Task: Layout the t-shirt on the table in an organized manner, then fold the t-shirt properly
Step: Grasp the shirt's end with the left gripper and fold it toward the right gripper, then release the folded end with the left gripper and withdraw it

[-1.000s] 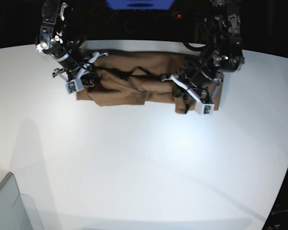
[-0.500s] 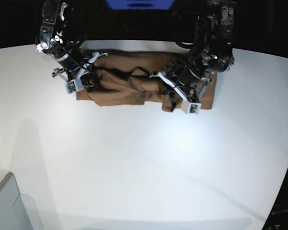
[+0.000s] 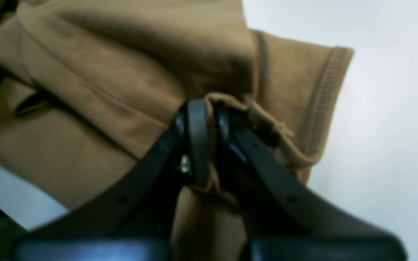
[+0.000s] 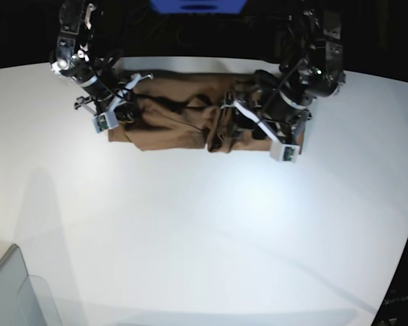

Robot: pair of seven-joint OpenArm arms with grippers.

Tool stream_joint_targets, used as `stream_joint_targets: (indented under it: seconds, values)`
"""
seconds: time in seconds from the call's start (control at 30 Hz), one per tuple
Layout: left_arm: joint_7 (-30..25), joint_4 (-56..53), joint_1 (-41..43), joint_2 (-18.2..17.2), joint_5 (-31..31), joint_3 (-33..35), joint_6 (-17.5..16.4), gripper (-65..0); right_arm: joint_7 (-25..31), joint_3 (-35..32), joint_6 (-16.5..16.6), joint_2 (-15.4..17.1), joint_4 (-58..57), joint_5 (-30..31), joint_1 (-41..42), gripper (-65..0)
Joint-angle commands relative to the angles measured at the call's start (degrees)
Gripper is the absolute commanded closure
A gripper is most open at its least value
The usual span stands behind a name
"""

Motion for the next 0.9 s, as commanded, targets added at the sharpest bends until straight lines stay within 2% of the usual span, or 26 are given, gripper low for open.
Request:
stream_joint_targets:
  seconds: [0.0,0.1,0.23,0.3,0.53,0.7,0.87]
  values:
    - [-0.57,0.55,-0.08,-0.05,-0.35,-1.43,0.02,-25.6,-0.89,-0.04,0.36,0.19,0.46,-0.54,-0.2,0.0]
    - [-0.49,0.29,-0.08,0.04,-0.44,-5.47,-0.25,-13.7,-0.89,-0.04,0.36,0.19,0.46,-0.54,-0.2,0.0]
    - [-0.05,-0.85,-0.52,-0.4,-0.53,-6.44,-0.33,-4.7,-0.89,-0.04,0.36,0.19,0.46,-0.54,-0.2,0.0]
    - [-0.05,-2.7,-0.69,-0.22,-0.53,-4.15,-0.33,-1.0,-0.89,-0.04,0.36,0.19,0.46,-0.54,-0.2,0.0]
    - [-0.13,-10.35,-3.42,-0.4,0.09,9.65,-0.33,0.0,-3.7,-0.04,0.36,0.19,0.63,-0.46,0.24,-0.8]
    - [-0.13,-10.7,-5.27,-2.42,-0.53,15.37,-0.33,0.0,-3.7,0.14,0.36,0.19,0.9,-0.46,0.33,-12.7]
    - [-0.05,-3.67,-3.86,-4.8,-0.53,13.52,-0.33,0.0,-3.53,0.4,0.36,0.11,0.9,-0.28,0.24,-24.5]
